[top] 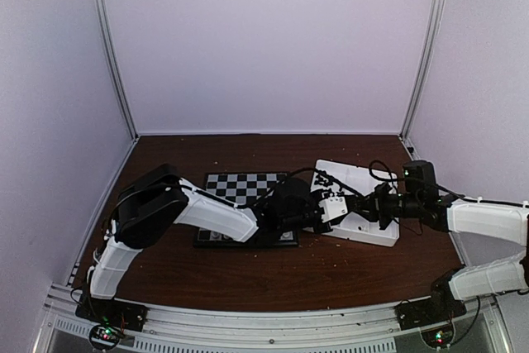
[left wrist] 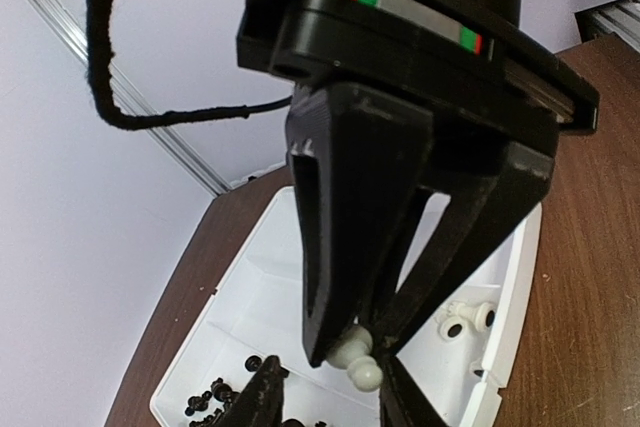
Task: Set up the chess pieces on the board
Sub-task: Place the chess piece on the chessboard.
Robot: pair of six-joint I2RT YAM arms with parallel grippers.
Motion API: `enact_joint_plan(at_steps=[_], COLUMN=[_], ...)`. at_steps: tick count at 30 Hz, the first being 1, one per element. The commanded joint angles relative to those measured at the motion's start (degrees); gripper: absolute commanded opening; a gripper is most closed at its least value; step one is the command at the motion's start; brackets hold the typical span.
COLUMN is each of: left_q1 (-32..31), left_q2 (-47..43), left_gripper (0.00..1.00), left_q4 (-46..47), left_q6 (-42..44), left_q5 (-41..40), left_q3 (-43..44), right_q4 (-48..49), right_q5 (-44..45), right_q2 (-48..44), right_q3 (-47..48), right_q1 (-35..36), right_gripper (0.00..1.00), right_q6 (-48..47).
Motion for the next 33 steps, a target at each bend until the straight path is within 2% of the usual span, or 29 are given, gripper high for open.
enact_joint_plan(at_steps=[1,19,33], left_q1=[-0.2,-0.21,-0.22], left_q2=[0.73,1.13,1.17], left_gripper=[0.32,0.21,0.17], left_q4=[3.52,3.74,4.71], left_q6=[0.39,1.69,2.59], left_q5=[0.52,1.77,2.62], left_q3=[1.34,1.52,1.17], right_q4=[1.43,5.72,8.6], right_q5=[0.4,-0.64,0.11], right_q2=[-0.79,-0.28,-0.16], right_q3=[-0.87,-2.92,-4.74], right_q1=[-0.33,-0.34,-0.34], right_gripper=[0.15,0.15,0.15], right_q6=[1.06,7.36,11.5])
